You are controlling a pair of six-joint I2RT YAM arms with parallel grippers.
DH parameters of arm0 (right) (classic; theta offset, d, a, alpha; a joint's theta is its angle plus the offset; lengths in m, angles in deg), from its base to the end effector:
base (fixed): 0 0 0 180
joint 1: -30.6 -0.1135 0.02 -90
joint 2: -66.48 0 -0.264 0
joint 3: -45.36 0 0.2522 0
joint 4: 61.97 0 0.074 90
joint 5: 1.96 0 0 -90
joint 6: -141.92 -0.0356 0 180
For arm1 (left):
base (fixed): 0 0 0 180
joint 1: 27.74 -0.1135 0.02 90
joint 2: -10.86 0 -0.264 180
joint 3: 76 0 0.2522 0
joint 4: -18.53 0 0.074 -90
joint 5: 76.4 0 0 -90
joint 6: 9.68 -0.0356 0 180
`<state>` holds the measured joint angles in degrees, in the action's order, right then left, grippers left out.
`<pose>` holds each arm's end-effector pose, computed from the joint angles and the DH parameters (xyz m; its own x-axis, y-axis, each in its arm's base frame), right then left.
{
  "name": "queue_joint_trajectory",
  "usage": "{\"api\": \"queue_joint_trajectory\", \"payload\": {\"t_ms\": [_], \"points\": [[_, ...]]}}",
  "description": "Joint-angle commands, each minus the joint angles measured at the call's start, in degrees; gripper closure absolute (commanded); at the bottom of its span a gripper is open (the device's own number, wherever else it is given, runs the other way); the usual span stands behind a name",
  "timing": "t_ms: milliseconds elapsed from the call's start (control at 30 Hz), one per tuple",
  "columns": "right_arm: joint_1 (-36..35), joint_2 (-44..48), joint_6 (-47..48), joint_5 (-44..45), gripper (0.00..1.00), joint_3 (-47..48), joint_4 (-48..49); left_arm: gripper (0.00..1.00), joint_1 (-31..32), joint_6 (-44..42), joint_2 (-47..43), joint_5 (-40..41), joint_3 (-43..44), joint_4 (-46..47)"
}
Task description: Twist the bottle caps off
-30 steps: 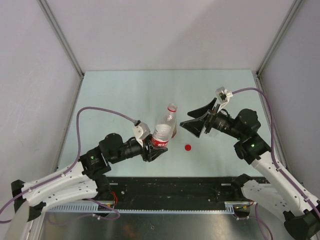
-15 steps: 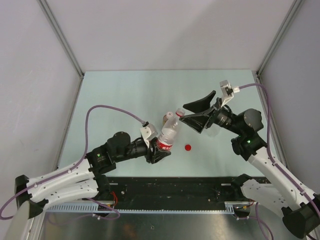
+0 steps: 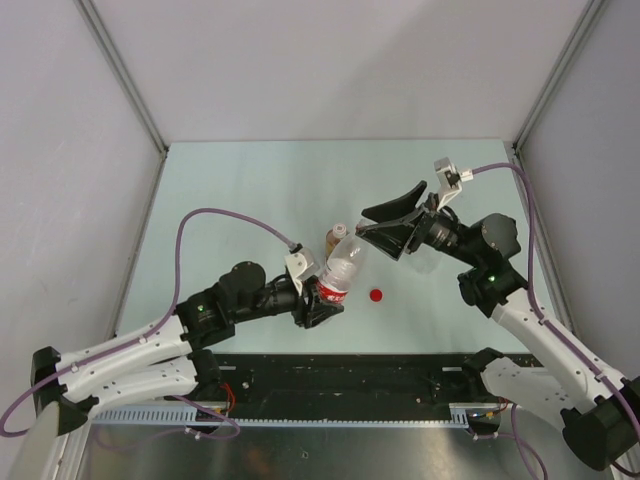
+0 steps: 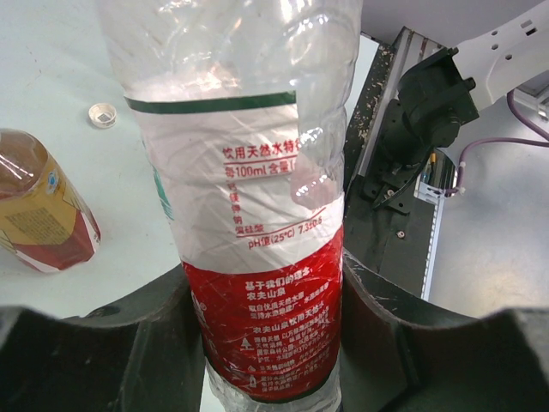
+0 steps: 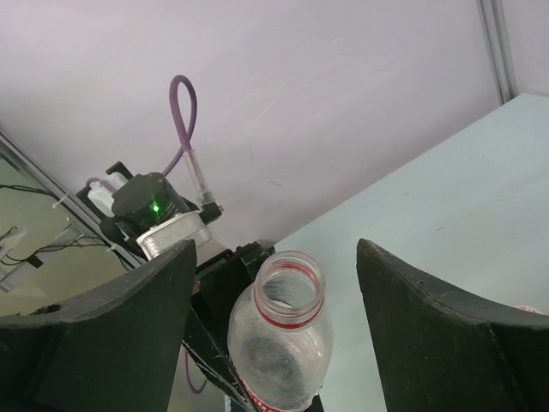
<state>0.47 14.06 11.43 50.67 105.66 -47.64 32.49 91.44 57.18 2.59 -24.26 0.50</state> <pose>0.1652 0.1208 0.3960 -0.3260 0.4075 -0.8531 -0.8853 0.1850 0.4267 0.0910 -0.1727 0.3045 -0.2885 0.1231 -0.9495 0.9059 0.3560 -0.2291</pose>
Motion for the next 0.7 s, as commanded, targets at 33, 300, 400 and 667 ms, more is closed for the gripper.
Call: {"api": "queue_joint_trajectory", "payload": {"t_ms": [33, 300, 400, 667], "points": [[0.1, -0.8, 1.2, -0.9, 0.22, 2.2, -0.2, 0.97, -0.3, 0.3, 0.4, -1.4, 3.1, 0.8], [0.0, -1.8, 1.6, -0.9, 0.37, 2.2, -0.7, 0.96, -0.2, 0.4, 0.9, -1.6, 3.2, 0.5], [-0.1, -2.3, 2.2, -2.6, 0.40, 2.2, -0.4, 0.95, -0.3, 0.4, 0.9, -1.5, 3.2, 0.5], [-0.6, -2.4, 2.7, -6.0, 0.82, 2.2, 1.0, 0.93, -0.2, 0.4, 1.2, -1.5, 3.6, 0.3]]}}
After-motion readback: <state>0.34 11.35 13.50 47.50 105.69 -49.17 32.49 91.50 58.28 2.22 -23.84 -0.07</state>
